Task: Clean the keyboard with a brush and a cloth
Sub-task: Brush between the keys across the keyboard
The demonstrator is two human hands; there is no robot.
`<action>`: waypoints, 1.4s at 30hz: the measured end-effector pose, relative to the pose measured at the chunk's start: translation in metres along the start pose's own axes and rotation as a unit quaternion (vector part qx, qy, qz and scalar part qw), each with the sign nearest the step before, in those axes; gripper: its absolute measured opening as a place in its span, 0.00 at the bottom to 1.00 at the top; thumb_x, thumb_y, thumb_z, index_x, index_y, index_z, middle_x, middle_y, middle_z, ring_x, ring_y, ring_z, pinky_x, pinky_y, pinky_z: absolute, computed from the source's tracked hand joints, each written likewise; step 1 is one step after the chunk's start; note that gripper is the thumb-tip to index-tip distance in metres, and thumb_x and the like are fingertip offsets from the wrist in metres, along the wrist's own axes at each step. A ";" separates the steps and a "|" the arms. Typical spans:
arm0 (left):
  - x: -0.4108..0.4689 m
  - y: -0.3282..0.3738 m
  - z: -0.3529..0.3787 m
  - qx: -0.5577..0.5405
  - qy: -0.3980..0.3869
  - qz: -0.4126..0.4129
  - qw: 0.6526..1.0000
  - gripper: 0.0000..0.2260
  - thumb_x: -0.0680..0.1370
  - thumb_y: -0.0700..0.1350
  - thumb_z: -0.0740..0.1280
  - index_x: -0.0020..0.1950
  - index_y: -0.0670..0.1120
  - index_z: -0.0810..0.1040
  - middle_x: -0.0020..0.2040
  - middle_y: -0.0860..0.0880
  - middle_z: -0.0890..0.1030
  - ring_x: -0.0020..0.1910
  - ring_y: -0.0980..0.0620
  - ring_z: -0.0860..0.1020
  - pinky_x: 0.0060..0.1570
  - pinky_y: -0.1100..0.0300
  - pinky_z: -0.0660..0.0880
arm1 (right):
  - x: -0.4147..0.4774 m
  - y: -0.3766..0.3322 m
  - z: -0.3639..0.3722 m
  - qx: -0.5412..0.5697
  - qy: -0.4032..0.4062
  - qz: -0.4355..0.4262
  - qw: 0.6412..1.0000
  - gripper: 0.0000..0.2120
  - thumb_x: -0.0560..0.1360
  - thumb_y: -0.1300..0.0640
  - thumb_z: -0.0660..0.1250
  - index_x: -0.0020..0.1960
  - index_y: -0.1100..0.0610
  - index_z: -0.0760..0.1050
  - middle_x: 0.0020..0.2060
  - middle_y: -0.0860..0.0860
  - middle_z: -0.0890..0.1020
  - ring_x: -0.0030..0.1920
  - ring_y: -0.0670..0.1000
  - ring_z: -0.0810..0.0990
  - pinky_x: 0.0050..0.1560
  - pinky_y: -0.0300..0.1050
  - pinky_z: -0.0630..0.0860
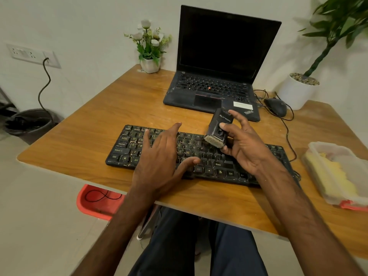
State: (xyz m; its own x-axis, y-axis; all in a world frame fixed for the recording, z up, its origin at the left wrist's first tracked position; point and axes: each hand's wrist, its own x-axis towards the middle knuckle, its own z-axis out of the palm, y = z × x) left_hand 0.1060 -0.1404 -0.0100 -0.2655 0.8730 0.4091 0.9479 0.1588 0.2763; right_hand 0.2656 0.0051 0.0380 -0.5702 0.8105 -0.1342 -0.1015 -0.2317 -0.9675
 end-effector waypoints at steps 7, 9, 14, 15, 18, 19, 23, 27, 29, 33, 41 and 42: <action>-0.001 -0.001 -0.001 0.007 0.021 -0.028 0.999 0.42 0.79 0.72 0.43 0.79 0.39 0.56 0.77 0.41 0.67 0.74 0.44 0.70 0.73 0.31 0.58 | 0.000 -0.003 0.002 0.024 -0.012 -0.037 0.999 0.24 0.77 0.63 0.67 0.67 0.42 0.73 0.56 0.54 0.81 0.50 0.55 0.85 0.49 0.56 0.82; -0.001 -0.001 -0.001 0.003 0.033 -0.045 0.998 0.42 0.79 0.72 0.44 0.79 0.39 0.56 0.77 0.41 0.66 0.74 0.44 0.69 0.73 0.31 0.58 | 0.000 0.001 0.005 0.022 -0.008 -0.038 0.999 0.25 0.76 0.65 0.68 0.67 0.43 0.72 0.55 0.55 0.82 0.51 0.56 0.85 0.47 0.55 0.82; -0.002 -0.002 -0.002 0.014 0.024 -0.047 0.999 0.43 0.79 0.73 0.43 0.79 0.40 0.56 0.77 0.42 0.66 0.74 0.44 0.69 0.73 0.31 0.56 | -0.003 0.004 0.017 -0.047 -0.004 -0.086 0.995 0.31 0.71 0.70 0.72 0.68 0.47 0.71 0.57 0.59 0.81 0.51 0.56 0.84 0.41 0.49 0.81; -0.002 -0.002 -0.003 0.018 0.014 -0.045 0.999 0.44 0.78 0.73 0.42 0.79 0.40 0.56 0.77 0.42 0.67 0.74 0.45 0.70 0.73 0.31 0.56 | -0.003 0.004 0.020 -0.067 -0.007 -0.098 0.993 0.31 0.71 0.70 0.72 0.68 0.47 0.71 0.56 0.58 0.81 0.51 0.55 0.84 0.41 0.50 0.82; -0.002 -0.001 -0.002 0.019 0.000 -0.044 0.999 0.44 0.78 0.74 0.40 0.80 0.41 0.56 0.76 0.43 0.69 0.73 0.46 0.71 0.73 0.30 0.55 | -0.003 0.006 0.027 -0.168 -0.014 -0.142 0.975 0.29 0.72 0.66 0.74 0.67 0.44 0.71 0.57 0.56 0.80 0.50 0.54 0.84 0.42 0.51 0.83; -0.002 -0.001 -0.002 0.014 0.000 -0.047 0.999 0.44 0.78 0.74 0.40 0.80 0.41 0.56 0.75 0.43 0.70 0.73 0.46 0.71 0.73 0.30 0.55 | -0.003 0.006 0.028 -0.203 -0.018 -0.154 0.967 0.29 0.72 0.64 0.74 0.67 0.43 0.71 0.58 0.55 0.80 0.50 0.53 0.83 0.42 0.51 0.83; -0.003 -0.003 -0.003 -0.008 0.002 -0.056 0.998 0.46 0.77 0.74 0.37 0.80 0.40 0.58 0.73 0.42 0.73 0.72 0.45 0.72 0.74 0.30 0.54 | -0.008 0.007 0.033 -0.273 -0.049 -0.191 0.941 0.29 0.72 0.60 0.75 0.67 0.43 0.71 0.54 0.52 0.81 0.42 0.44 0.82 0.37 0.40 0.80; -0.003 -0.003 -0.003 -0.032 -0.004 -0.058 0.998 0.48 0.75 0.75 0.34 0.80 0.41 0.55 0.71 0.43 0.76 0.70 0.46 0.74 0.75 0.31 0.51 | -0.009 0.012 0.039 -0.349 -0.072 -0.257 0.899 0.30 0.71 0.58 0.76 0.68 0.44 0.70 0.58 0.45 0.79 0.48 0.45 0.82 0.41 0.38 0.81; -0.002 -0.003 -0.003 -0.034 -0.005 -0.056 0.998 0.49 0.74 0.76 0.34 0.80 0.40 0.55 0.70 0.42 0.76 0.69 0.46 0.75 0.75 0.31 0.50 | -0.001 0.010 0.040 -0.387 -0.055 -0.300 0.870 0.30 0.71 0.58 0.76 0.70 0.47 0.69 0.59 0.44 0.78 0.51 0.42 0.81 0.45 0.35 0.80; -0.001 -0.004 -0.002 -0.037 -0.009 -0.058 0.998 0.49 0.74 0.76 0.34 0.81 0.41 0.54 0.70 0.42 0.76 0.70 0.47 0.74 0.75 0.31 0.49 | 0.010 0.006 0.037 -0.380 -0.009 -0.324 0.866 0.30 0.71 0.58 0.76 0.70 0.49 0.69 0.58 0.45 0.78 0.51 0.43 0.81 0.47 0.38 0.81; 0.000 -0.005 0.000 -0.033 -0.011 -0.059 0.998 0.50 0.73 0.76 0.33 0.81 0.41 0.53 0.69 0.43 0.76 0.69 0.48 0.75 0.75 0.31 0.49 | 0.003 0.018 0.031 -0.340 -0.039 -0.324 0.882 0.30 0.71 0.61 0.76 0.70 0.51 0.70 0.61 0.47 0.76 0.54 0.44 0.81 0.43 0.39 0.82; 0.000 -0.005 0.000 -0.033 -0.011 -0.059 0.998 0.50 0.73 0.76 0.33 0.81 0.41 0.53 0.69 0.43 0.76 0.69 0.48 0.75 0.75 0.31 0.49 | 0.010 0.014 0.027 -0.346 -0.014 -0.326 0.880 0.30 0.71 0.60 0.76 0.69 0.52 0.70 0.60 0.47 0.77 0.53 0.43 0.81 0.45 0.39 0.82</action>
State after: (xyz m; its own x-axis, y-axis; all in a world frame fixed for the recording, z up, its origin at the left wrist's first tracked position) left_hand 0.1008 -0.1414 -0.0115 -0.3707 0.8598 0.3511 0.8962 0.2320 0.3781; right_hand 0.2361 -0.0049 0.0286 -0.5950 0.6337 0.4944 0.1000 0.6687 -0.7368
